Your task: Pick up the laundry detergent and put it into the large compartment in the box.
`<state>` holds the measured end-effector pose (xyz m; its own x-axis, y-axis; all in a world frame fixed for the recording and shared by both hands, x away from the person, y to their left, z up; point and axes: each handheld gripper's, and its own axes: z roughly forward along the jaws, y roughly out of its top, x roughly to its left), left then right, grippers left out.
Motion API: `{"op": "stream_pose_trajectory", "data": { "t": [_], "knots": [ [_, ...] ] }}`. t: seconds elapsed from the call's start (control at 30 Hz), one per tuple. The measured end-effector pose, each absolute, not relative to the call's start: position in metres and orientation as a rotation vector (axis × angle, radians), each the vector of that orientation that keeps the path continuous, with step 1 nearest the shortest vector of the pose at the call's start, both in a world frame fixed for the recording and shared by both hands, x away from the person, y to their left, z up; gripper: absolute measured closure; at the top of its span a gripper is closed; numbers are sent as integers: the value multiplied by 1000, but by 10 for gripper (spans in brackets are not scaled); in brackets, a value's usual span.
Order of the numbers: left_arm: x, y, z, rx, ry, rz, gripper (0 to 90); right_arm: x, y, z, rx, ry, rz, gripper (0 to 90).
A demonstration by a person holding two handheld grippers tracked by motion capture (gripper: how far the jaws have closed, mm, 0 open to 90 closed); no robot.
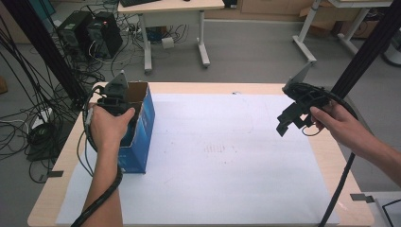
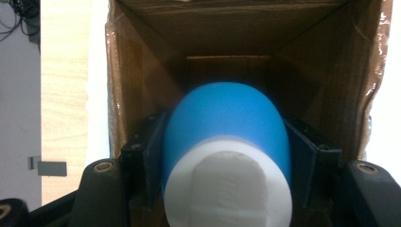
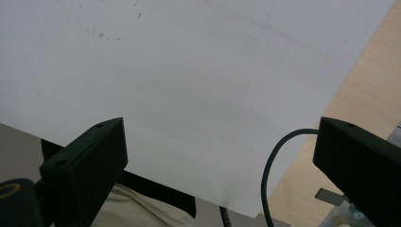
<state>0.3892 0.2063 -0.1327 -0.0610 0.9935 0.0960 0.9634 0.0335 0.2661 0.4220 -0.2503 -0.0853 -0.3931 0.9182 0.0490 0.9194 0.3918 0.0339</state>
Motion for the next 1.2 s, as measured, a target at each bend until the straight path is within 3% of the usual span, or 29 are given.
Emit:
{"op": "stream_pose_trajectory", "data": {
  "t": [0.4, 0.63, 0.73, 1.2],
  "knots": [
    [384, 213, -129, 2043, 2165, 371, 326, 423, -242, -87, -1694, -2619, -81, 36],
    [380, 207, -123, 2051, 2151, 404, 282, 421, -242, -86, -1696, -2621, -82, 35],
    [379, 203, -120, 2067, 2148, 417, 221, 421, -243, -85, -1704, -2620, -89, 36],
    [360, 199, -93, 2032, 2122, 485, 161, 419, -247, -82, -1696, -2620, -113, 35]
  ]
}}
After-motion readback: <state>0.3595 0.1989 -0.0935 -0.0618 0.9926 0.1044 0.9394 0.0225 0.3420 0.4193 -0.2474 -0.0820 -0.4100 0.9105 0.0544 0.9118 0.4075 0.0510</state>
